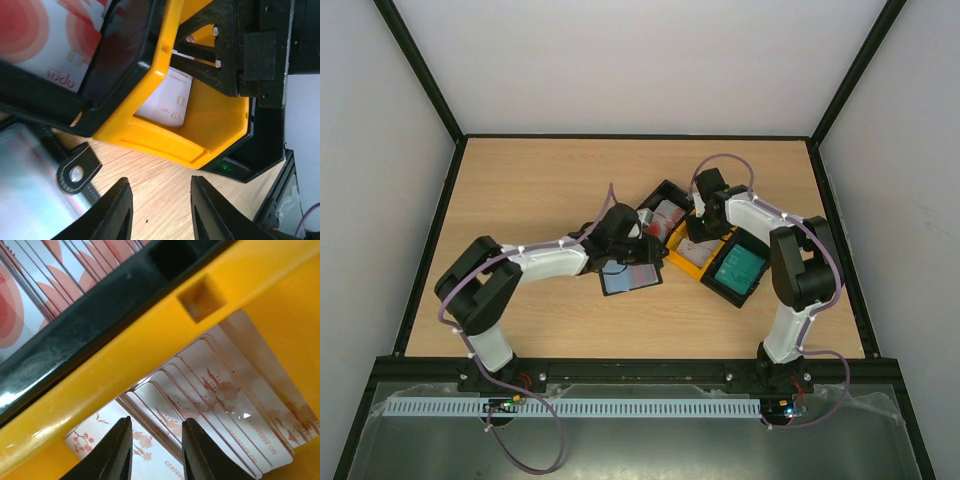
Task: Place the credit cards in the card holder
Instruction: Move the storage box to the center of the board, then pick up the credit card from the storage box.
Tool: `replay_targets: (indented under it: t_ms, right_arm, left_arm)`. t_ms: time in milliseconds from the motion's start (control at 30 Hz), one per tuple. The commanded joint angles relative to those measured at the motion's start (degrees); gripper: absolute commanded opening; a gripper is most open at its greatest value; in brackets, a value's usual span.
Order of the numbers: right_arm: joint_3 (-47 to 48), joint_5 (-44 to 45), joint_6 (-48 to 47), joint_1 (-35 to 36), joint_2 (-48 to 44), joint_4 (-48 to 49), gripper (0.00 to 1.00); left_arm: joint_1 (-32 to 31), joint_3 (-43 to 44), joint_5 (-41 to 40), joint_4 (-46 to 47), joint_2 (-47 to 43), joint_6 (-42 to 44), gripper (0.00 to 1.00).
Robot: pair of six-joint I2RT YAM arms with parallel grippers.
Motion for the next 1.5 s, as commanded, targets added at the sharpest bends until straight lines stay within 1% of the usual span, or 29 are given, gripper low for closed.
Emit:
replay_targets:
  t_ms: [0,133,267,567,667,733,767,900,1033,1133,1300,1467]
  right_arm:
    - [-1.26,-1.85,-3.72,-0.04,-1.97,-3.08,0.25]
    - [-2.67,-1.64,-4.04,-0.04,-1.84,-2.75,0.23]
    - [-2.81,-2.48,-4.16,-0.04,-1.50,-2.60,0.23]
    - [-2.63,-5.33,-4.53,-0.04,-0.47,-3.57,0.16]
    - [-2.86,-3.77,-4.36,-0.04,-0.72,-3.27,0.18]
    - [-2.89,-1.38,-3.66,-0.04,-0.59,-2.79,0.27]
    - [-2.99,0.08,-3.31,-0.04,-0.71,-2.33,0.29]
    - [-3.17,1.47,-3.11,-0.04,-0.75,-1.73,0.32]
    - [-3.00,-3.25,-3.63,0.20,0.41,-3.42,0.29]
    - [-3.21,-6.20,-3.51,0.89,1.34,-4.93,0.29]
    - [-3.29,-8.04,-3.00,1.95,1.21,-5.89,0.28]
    - [-3.28,-8.77,-1.70,1.98,-1.38,-6.53,0.22]
  left_arm:
    - [-2.16,2.97,-2.76,1.98,4.22,-3.88,0.32]
    - [-4.07,5.43,-3.07,2.66,8.04,-4.95,0.29]
    - [-5.25,7.56,-4.95,1.80,10.47,-5.06,0.26]
    - [-5.41,9.72,-8.27,-1.65,13.78,-4.65,0.23]
    - [-5.37,10.24,-8.31,-2.26,14.81,-4.43,0.21]
    - [-5.43,10.22,-8.24,-2.35,15.06,-4.39,0.21]
    - [-5.39,10.23,-8.25,-2.45,15.08,-4.36,0.21]
    - [-5.37,10.12,-8.52,-2.66,15.10,-4.25,0.20]
    - [-5.37,10.42,-8.33,-2.53,15.48,-4.18,0.18]
    - [-5.34,10.90,-8.50,-2.84,15.92,-3.89,0.17]
    - [-5.16,11.76,-8.95,-3.50,16.48,-3.27,0.15]
    - [-4.94,12.13,-9.16,-3.64,16.83,-3.13,0.14]
